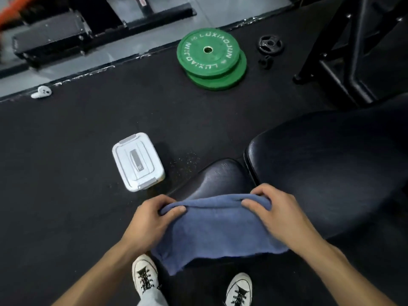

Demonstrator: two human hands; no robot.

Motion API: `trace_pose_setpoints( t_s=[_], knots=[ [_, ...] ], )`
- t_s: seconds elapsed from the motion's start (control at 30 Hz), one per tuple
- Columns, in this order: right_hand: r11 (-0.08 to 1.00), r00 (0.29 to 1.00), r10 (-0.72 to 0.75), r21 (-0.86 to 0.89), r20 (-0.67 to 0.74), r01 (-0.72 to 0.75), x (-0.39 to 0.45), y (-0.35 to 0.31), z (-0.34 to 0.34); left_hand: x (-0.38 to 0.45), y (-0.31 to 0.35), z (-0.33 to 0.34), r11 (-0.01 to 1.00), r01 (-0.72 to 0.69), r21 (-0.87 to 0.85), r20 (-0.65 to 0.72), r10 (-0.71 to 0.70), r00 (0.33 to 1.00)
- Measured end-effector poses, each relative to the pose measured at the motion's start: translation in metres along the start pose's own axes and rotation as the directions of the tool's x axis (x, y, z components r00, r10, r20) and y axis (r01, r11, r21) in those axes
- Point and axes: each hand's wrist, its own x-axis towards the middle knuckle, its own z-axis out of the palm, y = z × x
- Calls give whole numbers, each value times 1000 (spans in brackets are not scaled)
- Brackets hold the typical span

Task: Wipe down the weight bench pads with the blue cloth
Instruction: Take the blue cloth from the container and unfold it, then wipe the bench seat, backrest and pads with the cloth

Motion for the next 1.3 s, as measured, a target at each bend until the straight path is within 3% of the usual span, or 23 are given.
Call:
trace_pose_setpoints(
  t_s=[0.1,0.27,0.47,0.6,0.67,0.8,0.87,0.93,0.97,1.03,1.13,1.3],
  knots=[
    [995,987,101,7,123,-103,34,33,21,21,-28,28,988,153,25,3,-153,988],
    [972,977,201,113,68,-208,65,53,41,19,-44,41,969,244,-35,-145,-246,958],
    [986,981,151,88,-120,-141,38,8,34,6,-54,29,964,228,-139,-187,-252,949],
    [991,988,94,110,-120,-81,23,-25,57,11,-56,23,957,239,-165,-190,-268,944],
    [995,987,95,23,-132,-93,27,-25,69,13,-65,22,948,261,-180,-220,-297,929],
    [901,935,3,-404,-355,-157,35,-1,76,11,-81,22,930,270,-248,-239,-329,914],
    [870,896,-180,-491,-405,-48,30,-1,83,11,-82,22,927,251,-277,-246,-321,915],
    [852,894,-292,-518,-341,81,27,-5,97,15,-78,21,924,222,-312,-264,-309,914],
    [861,913,-265,-503,-311,79,28,-5,104,18,-75,21,919,215,-332,-264,-309,914],
    [909,942,-80,-412,-325,-65,36,1,112,23,-69,18,909,262,-324,-215,-340,916],
    [947,908,200,-164,-369,-276,47,13,105,18,-64,15,894,381,-236,-52,-403,914],
    [975,944,167,-94,-284,-201,42,29,93,8,-12,20,809,315,-496,106,-304,947]
  ],
)
